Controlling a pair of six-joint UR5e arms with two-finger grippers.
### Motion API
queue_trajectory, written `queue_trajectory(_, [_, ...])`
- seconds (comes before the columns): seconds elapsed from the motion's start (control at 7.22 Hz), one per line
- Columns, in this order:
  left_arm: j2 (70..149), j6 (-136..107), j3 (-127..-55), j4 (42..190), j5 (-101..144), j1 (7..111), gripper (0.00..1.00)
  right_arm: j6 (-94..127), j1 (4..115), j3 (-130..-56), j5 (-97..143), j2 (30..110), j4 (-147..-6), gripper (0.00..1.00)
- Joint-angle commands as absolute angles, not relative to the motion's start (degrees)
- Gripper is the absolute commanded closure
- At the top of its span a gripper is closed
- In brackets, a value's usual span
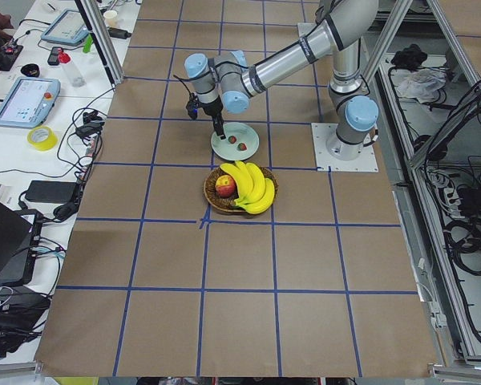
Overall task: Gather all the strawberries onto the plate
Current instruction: 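Lower the strawberry onto the plate and open the left gripper, then move the left gripper over to the last strawberry on the table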
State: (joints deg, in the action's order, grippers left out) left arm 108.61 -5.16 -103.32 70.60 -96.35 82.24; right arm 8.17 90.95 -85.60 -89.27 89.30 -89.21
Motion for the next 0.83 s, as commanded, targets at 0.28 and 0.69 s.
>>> queue_trajectory(0.28, [107.57,-23.12,-102.65,70.06,-82.93,90.51,0.0,8.09,90.88,-85.61,-89.38,89.3,-89.21,0.0])
queue_trajectory(0.69, [109.33,-30.9,-105.1,59.72,-81.83,100.52,0.0,8.17,90.88,-85.61,-89.3,89.3,-89.21,0.0])
